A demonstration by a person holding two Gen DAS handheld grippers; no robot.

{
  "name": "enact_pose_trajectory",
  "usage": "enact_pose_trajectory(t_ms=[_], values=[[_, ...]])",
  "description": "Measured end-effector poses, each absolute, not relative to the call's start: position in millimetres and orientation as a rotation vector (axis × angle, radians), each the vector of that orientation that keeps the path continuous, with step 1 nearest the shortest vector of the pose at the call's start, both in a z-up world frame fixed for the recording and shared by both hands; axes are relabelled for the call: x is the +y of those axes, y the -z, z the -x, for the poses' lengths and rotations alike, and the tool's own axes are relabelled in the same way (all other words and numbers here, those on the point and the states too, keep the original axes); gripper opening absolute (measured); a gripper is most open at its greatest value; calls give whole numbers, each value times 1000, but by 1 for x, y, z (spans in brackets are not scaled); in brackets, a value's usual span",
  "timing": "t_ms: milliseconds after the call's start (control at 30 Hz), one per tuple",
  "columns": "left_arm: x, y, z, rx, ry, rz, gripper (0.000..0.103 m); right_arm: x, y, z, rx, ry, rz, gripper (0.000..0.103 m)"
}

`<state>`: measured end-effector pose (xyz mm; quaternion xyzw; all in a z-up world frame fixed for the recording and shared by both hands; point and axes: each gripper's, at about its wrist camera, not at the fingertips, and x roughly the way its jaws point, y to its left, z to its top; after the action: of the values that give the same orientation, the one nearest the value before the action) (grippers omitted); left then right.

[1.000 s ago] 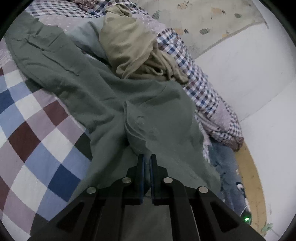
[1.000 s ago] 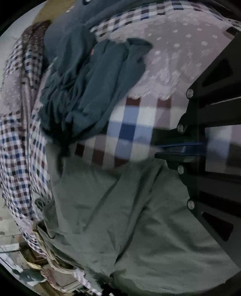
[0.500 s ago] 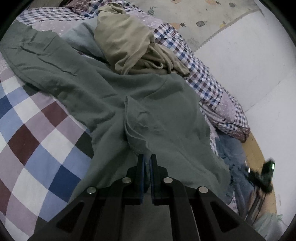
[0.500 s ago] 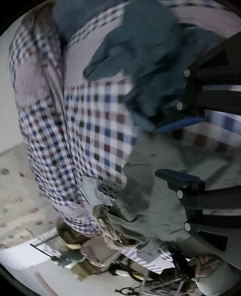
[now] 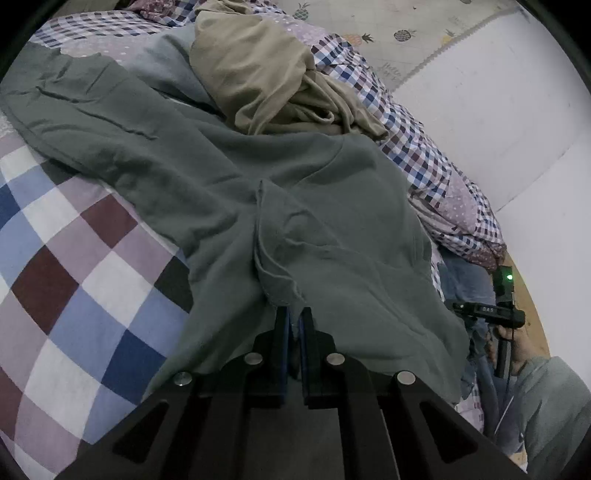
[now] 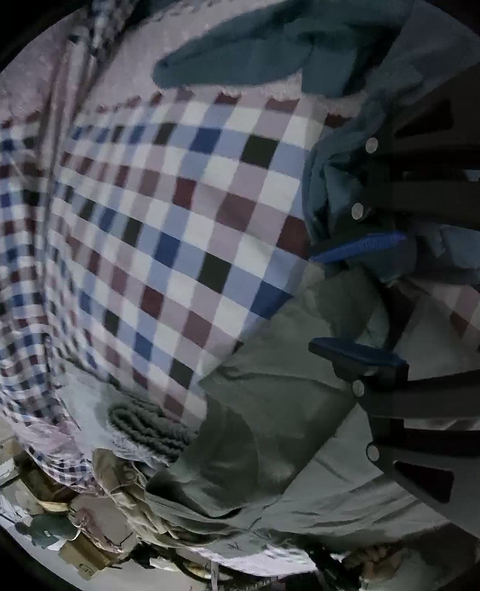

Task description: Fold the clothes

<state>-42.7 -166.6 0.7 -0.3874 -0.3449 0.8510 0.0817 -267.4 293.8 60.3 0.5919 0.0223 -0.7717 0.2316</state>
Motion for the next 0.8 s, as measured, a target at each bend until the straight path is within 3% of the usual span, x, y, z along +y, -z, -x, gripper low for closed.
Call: enact_pose_trajectory(t_ms=[100,133,167,200,300,467,500,633,667,700,767,800], values=[[-167,0,43,-1038,-2541,1157,4,288,-62,263,57,2062,-1611,40],[-167,0,43,-1041,-2540,1156,4,286,-65,260,69,2056,-1600,33],[-167,0,43,-1043,-2540,1155,4,283,-70,258,102,2083,-1588,15],[-167,0,43,-1044,-2541,1154,4,280,-77,255,140,2120,-1574,9],[-167,-1,42,-1041,-2548,1146,4,272,-97,248,268,2237,-1546,7],[-164,-6,41,-1016,-2577,1115,4,259,-120,252,638,2477,-1672,7],[-163,-6,41,-1005,-2581,1121,4,252,-115,255,711,2476,-1703,8],[-162,-5,43,-982,-2597,1144,4,274,-116,240,485,2573,-1663,15],[-162,-5,43,-979,-2597,1149,4,280,-117,235,420,2596,-1648,25],[-162,-5,44,-977,-2599,1152,4,286,-118,231,355,2618,-1633,41],[-162,-6,44,-973,-2599,1156,4,298,-119,222,225,2657,-1599,54],[-163,-6,45,-973,-2596,1156,4,304,-120,218,159,2675,-1581,56]])
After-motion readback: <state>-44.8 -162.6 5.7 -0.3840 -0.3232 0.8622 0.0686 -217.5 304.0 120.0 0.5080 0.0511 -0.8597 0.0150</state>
